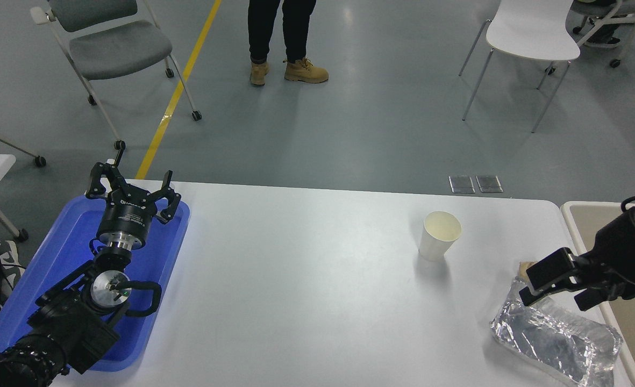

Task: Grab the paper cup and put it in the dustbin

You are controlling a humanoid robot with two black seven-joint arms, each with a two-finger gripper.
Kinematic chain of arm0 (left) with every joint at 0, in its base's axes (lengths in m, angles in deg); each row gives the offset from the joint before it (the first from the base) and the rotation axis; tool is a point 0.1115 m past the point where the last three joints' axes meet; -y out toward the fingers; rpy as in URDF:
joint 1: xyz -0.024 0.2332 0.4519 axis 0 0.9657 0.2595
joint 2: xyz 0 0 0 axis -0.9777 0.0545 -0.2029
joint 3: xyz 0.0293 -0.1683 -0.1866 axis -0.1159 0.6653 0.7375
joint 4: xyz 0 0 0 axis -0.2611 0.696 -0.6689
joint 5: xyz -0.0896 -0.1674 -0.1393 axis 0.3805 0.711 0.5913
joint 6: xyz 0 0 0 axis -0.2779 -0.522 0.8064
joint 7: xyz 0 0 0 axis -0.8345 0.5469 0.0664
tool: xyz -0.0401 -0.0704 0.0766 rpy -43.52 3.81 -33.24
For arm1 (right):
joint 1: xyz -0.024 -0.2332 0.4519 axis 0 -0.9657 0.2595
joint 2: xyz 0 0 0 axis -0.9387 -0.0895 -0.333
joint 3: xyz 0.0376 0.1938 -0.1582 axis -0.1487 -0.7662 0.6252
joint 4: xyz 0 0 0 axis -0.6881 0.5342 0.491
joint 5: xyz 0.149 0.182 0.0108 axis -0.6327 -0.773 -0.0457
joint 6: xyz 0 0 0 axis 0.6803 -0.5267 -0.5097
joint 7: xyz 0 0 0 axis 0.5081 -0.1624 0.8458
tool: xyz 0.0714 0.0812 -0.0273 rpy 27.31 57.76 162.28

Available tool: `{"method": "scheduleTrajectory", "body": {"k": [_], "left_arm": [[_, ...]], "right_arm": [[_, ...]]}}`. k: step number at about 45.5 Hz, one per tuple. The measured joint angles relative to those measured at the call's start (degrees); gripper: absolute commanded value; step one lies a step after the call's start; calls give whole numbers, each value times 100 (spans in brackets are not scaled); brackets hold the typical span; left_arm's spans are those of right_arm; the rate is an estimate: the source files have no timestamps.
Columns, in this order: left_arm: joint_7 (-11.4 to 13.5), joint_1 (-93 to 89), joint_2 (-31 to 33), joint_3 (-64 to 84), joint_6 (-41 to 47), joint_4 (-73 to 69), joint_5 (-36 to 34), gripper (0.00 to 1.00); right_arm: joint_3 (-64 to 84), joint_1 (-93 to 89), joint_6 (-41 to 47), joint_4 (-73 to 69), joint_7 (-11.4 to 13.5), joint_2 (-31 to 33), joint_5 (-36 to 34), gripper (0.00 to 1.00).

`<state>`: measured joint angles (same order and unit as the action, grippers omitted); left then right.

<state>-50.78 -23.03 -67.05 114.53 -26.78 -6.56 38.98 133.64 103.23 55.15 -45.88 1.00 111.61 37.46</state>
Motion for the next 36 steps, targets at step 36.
{"method": "scheduleTrajectory", "body": {"k": [36], "left_arm": [[0, 0, 0, 0, 0, -3, 0, 100]], "right_arm": [[-111, -477, -452, 574, 58, -27, 82, 100]]}}
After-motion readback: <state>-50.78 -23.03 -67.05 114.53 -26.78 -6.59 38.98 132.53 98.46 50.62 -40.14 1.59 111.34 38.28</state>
